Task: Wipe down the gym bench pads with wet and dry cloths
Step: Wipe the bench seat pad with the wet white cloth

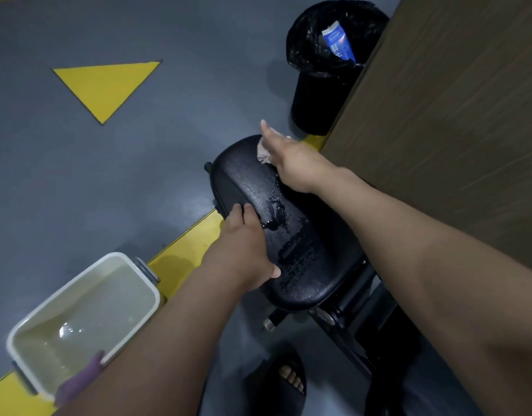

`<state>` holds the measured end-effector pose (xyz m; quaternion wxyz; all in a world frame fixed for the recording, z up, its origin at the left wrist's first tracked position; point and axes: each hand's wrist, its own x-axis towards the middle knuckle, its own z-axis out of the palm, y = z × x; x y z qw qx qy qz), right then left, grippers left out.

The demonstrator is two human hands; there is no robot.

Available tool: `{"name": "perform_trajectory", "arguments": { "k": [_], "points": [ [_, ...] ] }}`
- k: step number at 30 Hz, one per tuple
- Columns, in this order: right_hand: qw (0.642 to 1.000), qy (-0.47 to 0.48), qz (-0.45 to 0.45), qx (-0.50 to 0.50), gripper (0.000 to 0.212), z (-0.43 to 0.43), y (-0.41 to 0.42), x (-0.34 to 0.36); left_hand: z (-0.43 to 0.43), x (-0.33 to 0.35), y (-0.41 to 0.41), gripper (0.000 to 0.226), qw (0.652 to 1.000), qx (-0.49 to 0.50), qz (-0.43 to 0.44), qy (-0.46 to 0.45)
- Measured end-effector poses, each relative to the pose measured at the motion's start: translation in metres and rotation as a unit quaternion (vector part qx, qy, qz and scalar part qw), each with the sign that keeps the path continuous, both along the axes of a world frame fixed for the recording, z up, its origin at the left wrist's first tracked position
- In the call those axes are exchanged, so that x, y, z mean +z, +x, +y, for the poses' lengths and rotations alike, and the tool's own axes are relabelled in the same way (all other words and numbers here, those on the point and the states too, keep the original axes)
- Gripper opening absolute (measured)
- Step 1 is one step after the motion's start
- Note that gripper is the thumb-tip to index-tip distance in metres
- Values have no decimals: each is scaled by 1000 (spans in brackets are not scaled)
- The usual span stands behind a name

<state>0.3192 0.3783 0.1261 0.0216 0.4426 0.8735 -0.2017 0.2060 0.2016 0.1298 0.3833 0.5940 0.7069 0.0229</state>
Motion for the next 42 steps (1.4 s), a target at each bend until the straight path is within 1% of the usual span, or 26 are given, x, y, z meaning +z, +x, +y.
{"name": "perform_trajectory", "arguments": {
  "k": [3, 8, 13, 16, 17, 19, 22, 25, 26, 29, 30, 34, 35, 38, 42],
  "points": [
    [1000, 2, -14, 4, 68, 7, -26, -1, 0, -1, -2, 134, 1000, -5, 5, 4],
    [1000, 12, -1, 1, 53, 9, -27, -2, -1, 0, -3, 135, 1000, -5, 7, 4],
    [998, 18, -28, 57, 48, 2, -7, 14, -1, 2, -3, 135, 1000, -5, 9, 4],
    [993, 31, -3, 111, 30, -22, 27, 19, -1, 2, -5, 135, 1000, -7, 7, 3],
    [993, 37, 7, 116, 26, -32, 42, 19, -1, 2, -5, 135, 1000, -8, 6, 3],
    [995, 38, 4, 88, 33, -56, 69, 20, -1, 1, -6, 136, 1000, -8, 6, 5],
    [996, 32, 4, 77, 45, -77, 94, 15, -2, -2, -7, 135, 1000, -7, 1, 6],
    [996, 39, -6, 77, 56, -65, 84, 4, -2, -4, -7, 134, 1000, -9, 2, 8],
    [996, 41, -12, 77, 55, -58, 75, 2, -2, -4, -6, 134, 1000, -9, 2, 8],
    [995, 53, -36, 72, 36, -35, 36, 2, -1, -4, -5, 135, 1000, -5, 2, 9],
    [995, 60, -31, 68, 36, -27, 22, 4, -1, -4, -5, 135, 1000, -6, 3, 11],
    [996, 67, -46, 45, 50, -10, -7, 7, -2, -4, -6, 136, 1000, -6, 6, 19],
    [996, 66, -42, 51, 49, -9, -6, 5, -2, -3, -7, 136, 1000, -5, 6, 21],
    [994, 64, 7, 93, 43, -26, 16, 1, -1, -2, -8, 137, 1000, -3, 5, 22],
    [991, 71, 20, 110, 50, -71, 72, 3, -2, -4, -8, 137, 1000, 0, 3, 22]
  ]
}}
